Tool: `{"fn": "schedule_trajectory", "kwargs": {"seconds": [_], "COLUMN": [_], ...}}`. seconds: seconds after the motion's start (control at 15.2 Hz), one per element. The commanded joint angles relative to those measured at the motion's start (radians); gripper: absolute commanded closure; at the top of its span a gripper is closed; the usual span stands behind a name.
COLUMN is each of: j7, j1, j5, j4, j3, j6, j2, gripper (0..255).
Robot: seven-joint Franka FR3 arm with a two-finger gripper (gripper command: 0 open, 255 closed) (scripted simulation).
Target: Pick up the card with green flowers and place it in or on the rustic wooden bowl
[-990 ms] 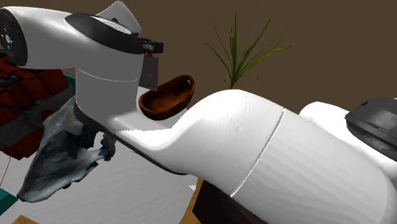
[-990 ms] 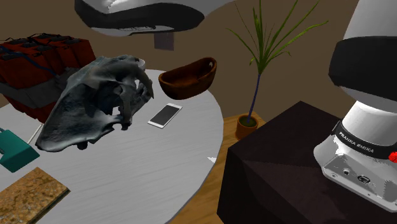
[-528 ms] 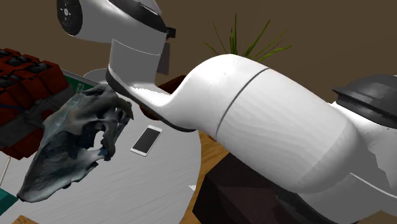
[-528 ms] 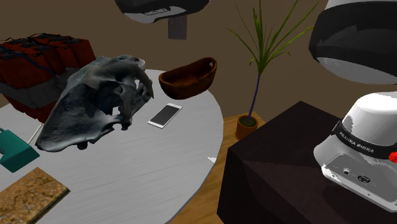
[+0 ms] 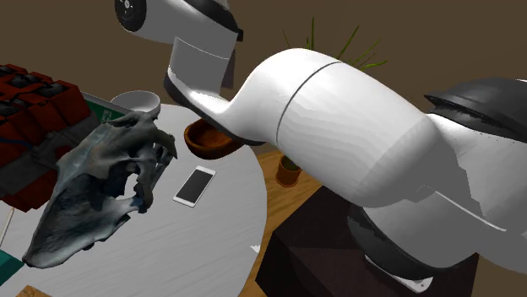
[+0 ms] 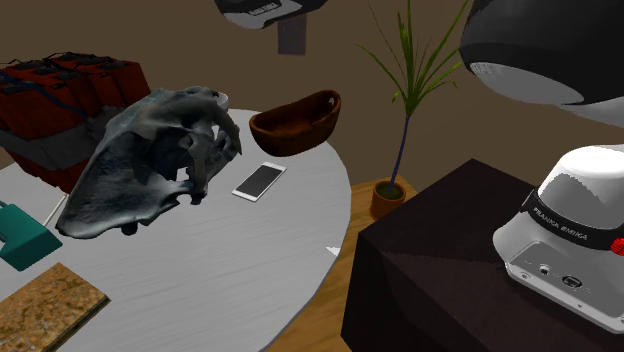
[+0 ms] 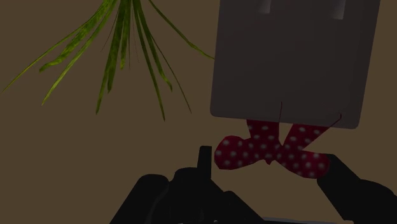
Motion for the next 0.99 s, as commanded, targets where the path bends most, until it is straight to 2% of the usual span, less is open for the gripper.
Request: {"fn": "schedule_trajectory", "kwargs": {"seconds": [0.0, 0.92], "j7": [0.01, 0.096], "j1": [0.001, 0.001], "j5": [0.003, 0.035], "j4": [-0.015, -0.09], "j3": [0.009, 0.09], "j6": [0.014, 0.086], "j2": [-0.008, -0.076], "gripper": [255, 255]}}
